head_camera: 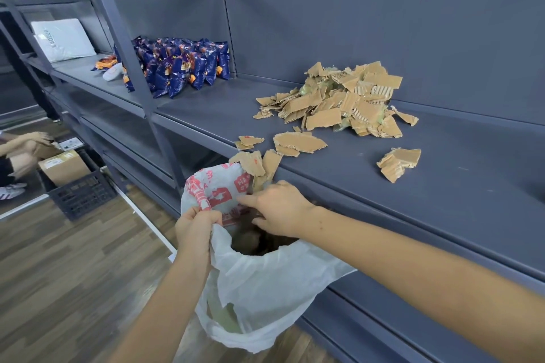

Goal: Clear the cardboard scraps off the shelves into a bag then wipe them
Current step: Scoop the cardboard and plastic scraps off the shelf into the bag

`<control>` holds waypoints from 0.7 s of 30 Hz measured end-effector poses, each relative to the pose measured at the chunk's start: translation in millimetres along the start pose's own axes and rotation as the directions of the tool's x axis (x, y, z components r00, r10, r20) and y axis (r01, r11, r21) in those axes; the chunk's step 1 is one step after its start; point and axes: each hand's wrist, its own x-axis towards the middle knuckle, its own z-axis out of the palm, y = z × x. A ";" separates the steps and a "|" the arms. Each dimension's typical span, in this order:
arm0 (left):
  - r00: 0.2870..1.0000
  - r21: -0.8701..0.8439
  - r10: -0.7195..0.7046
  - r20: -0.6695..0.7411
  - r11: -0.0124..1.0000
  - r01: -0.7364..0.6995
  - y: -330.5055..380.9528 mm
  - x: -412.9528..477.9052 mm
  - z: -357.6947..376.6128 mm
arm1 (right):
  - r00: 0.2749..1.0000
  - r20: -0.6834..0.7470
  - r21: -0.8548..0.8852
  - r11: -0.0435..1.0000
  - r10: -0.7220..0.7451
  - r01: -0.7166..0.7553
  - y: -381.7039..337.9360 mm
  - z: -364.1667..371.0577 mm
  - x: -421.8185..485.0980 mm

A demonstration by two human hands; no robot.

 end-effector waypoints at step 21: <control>0.999 -0.072 0.016 0.036 0.997 -0.013 -7.2 9.7 -1.4 | 0.848 0.026 0.135 0.839 0.529 -0.527 63.2 -25.4 45.7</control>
